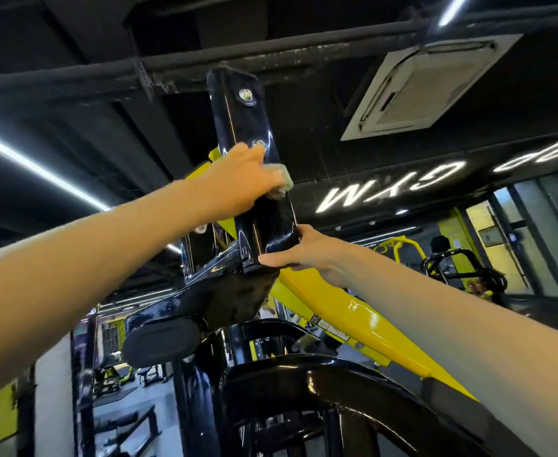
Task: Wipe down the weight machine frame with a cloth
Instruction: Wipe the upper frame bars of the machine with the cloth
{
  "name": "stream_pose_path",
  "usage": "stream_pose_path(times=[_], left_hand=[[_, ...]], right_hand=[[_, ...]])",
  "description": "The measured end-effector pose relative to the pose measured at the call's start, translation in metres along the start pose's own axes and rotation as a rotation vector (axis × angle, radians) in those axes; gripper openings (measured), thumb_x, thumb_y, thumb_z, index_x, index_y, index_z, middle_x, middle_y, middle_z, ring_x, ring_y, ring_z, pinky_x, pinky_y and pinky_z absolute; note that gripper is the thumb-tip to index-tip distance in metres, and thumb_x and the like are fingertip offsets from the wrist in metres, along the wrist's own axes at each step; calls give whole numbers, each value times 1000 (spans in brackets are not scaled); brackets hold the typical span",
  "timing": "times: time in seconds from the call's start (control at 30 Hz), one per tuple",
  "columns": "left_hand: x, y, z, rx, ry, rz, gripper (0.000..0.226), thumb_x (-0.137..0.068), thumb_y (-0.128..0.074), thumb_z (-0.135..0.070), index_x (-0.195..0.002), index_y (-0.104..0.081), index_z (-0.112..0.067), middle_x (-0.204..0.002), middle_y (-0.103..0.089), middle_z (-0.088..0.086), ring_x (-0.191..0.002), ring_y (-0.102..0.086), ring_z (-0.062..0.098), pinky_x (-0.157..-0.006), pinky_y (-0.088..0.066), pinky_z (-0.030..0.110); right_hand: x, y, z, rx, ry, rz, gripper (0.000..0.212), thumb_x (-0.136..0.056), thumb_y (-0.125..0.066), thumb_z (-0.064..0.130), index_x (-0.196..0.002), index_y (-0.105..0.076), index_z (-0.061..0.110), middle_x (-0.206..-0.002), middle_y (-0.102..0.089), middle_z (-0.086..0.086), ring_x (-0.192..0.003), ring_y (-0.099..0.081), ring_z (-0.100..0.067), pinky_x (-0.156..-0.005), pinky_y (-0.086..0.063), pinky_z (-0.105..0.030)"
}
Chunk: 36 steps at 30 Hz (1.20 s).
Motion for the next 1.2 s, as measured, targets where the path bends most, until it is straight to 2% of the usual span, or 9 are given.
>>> stream_pose_path(times=[0.2,0.37,0.47,0.67,0.73,0.8,0.93,1.1,1.2], left_hand=[[23,-21,-67,-46,-310,70,33,-81,-65,-10,-111,-57,-21,-104,-57,-4,-84,-45,18,-66,-29,28],[9,1,-12,-7,57,-130,44,-79,-53,6,-120,-54,-12,-119,-54,5,-92,-43,26,-72,-33,36],[31,-31,-64,74,-251,44,36,-84,-52,-3,-116,-54,-20,-107,-51,-6,-84,-28,13,-70,-27,28],[39,-13,-28,114,-100,-173,42,-74,-54,8,-109,-58,-16,-103,-57,1,-80,-29,15,-67,-42,33],[62,-29,-70,108,-339,-76,35,-77,-55,-1,-108,-59,-18,-108,-57,-1,-78,-36,14,-72,-43,33],[76,-35,-88,66,-498,-1,30,-82,-58,-8,-110,-60,-19,-111,-57,-3,-76,-42,14,-73,-40,30],[40,-14,-9,248,23,-255,29,-83,-59,3,-99,-61,-22,-95,-52,-5,-76,-39,12,-65,-33,25],[38,-32,-43,72,-332,-77,37,-76,-69,-4,-109,-63,-19,-109,-62,-5,-78,-40,15,-66,-44,31],[0,-11,-1,-136,-164,-156,31,-82,-63,-2,-108,-64,-18,-112,-64,-3,-87,-51,23,-71,-46,33]], right_hand=[[-3,11,-14,10,-42,24,92,-68,-80,-1,-146,-33,10,-143,-45,-7,-116,-52,-20,-105,-36,-35],[-3,18,-19,-59,-45,-4,51,-75,-56,-20,-112,-57,15,-151,-36,-4,-128,-44,-24,-113,-29,-41],[-1,19,-22,-121,-22,-25,46,-74,-48,-23,-92,-62,17,-142,-40,0,-124,-43,-23,-112,-31,-40],[-4,27,-23,-168,-47,-116,59,-76,-38,-27,-125,-54,2,-148,-42,-4,-116,-55,-25,-108,-40,-42],[-3,27,-21,-89,-53,-105,67,-78,-41,-25,-138,-47,5,-149,-42,-4,-125,-49,-26,-109,-36,-39],[-3,29,-15,-33,-42,-118,64,-79,-43,-21,-134,-53,9,-140,-52,-11,-127,-49,-29,-108,-39,-42],[0,32,-4,17,-46,-177,40,-83,-49,-12,-110,-70,9,-114,-67,-15,-107,-60,-25,-95,-50,-37],[9,41,6,69,-1,-201,33,-90,-47,-9,-113,-67,4,-107,-68,-19,-104,-65,-29,-89,-54,-32],[9,38,19,25,-3,-151,35,-94,-47,-1,-127,-58,1,-113,-66,-17,-89,-64,-23,-77,-53,-28]])
Point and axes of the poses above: each hand's wrist, its own x-axis away from the middle knuckle, its own y-axis out of the back of the hand, z = x × y, the point moved 6 cm from there along -x, towards the middle knuckle
